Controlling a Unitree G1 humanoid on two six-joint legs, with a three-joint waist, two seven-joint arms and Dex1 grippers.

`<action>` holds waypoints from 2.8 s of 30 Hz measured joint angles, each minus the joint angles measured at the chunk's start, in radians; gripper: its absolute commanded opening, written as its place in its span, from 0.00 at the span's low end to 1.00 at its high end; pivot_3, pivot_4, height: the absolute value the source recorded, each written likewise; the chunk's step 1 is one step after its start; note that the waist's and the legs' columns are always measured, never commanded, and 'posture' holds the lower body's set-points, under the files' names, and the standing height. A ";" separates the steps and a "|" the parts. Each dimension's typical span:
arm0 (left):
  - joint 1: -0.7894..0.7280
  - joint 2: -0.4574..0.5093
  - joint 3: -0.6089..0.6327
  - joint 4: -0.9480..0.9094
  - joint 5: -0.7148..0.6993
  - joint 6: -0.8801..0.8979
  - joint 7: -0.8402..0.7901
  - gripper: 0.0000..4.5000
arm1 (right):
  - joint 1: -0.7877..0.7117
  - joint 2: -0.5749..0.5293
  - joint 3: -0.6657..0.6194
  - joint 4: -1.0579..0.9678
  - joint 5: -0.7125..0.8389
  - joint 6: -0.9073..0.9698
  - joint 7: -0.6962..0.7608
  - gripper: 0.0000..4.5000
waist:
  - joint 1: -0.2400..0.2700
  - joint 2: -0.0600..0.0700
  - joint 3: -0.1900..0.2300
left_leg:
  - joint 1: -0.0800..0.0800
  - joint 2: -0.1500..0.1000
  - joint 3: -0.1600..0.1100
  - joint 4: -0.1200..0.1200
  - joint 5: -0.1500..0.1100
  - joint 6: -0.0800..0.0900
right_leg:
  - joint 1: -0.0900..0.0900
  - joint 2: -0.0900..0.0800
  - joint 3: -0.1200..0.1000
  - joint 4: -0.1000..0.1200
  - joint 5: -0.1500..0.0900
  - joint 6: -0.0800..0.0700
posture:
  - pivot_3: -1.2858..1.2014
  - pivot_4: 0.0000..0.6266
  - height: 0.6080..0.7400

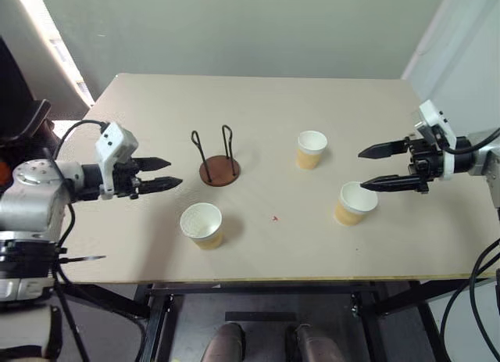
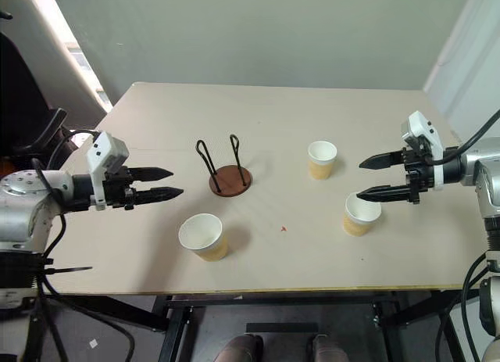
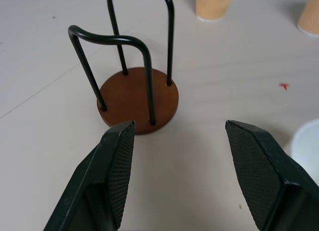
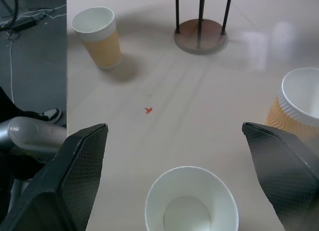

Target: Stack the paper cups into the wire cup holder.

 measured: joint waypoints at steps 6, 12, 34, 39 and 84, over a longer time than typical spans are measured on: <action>-0.028 -0.067 -0.005 0.045 0.015 -0.018 0.061 0.68 | 0.002 0.000 -0.007 -0.015 0.016 0.013 -0.011 1.00 | 0.001 0.000 0.000 | 0.000 0.000 0.000 0.000 0.000 0.000 | 0.000 0.000 0.000 0.000 0.000 0.001 | 0.52 0.24 1.00; -0.089 -0.175 -0.042 0.131 0.064 -0.051 0.132 0.68 | 0.007 0.000 -0.017 -0.024 0.017 0.014 -0.026 1.00 | 0.005 0.000 0.000 | -0.001 0.000 0.000 0.005 0.000 0.001 | 0.002 0.000 0.000 0.000 0.002 0.003 | 0.52 0.24 1.00; -0.353 -0.314 -0.098 0.550 0.193 -0.248 0.120 0.01 | 0.092 -0.023 -0.068 -0.128 0.045 0.067 -0.093 1.00 | 0.008 0.000 0.000 | -0.001 -0.002 0.001 0.014 -0.002 0.005 | 0.007 0.000 0.001 -0.003 0.005 0.010 | 0.52 0.24 1.00; -0.353 -0.293 -0.093 0.431 0.177 -0.145 0.082 0.01 | 0.096 -0.037 -0.068 -0.136 0.044 0.062 -0.093 1.00 | 0.008 0.000 0.000 | -0.002 -0.002 0.002 0.014 -0.001 0.007 | 0.008 0.001 0.002 -0.005 0.006 0.012 | 0.52 0.24 1.00; 0.020 -0.357 -0.415 -0.533 0.081 0.274 0.341 0.55 | 0.246 -0.081 0.006 -0.357 0.036 0.063 -0.086 1.00 | 0.011 0.000 0.000 | 0.014 -0.004 0.006 0.015 -0.008 0.012 | 0.028 -0.001 0.008 -0.013 -0.008 0.010 | 0.52 0.24 1.00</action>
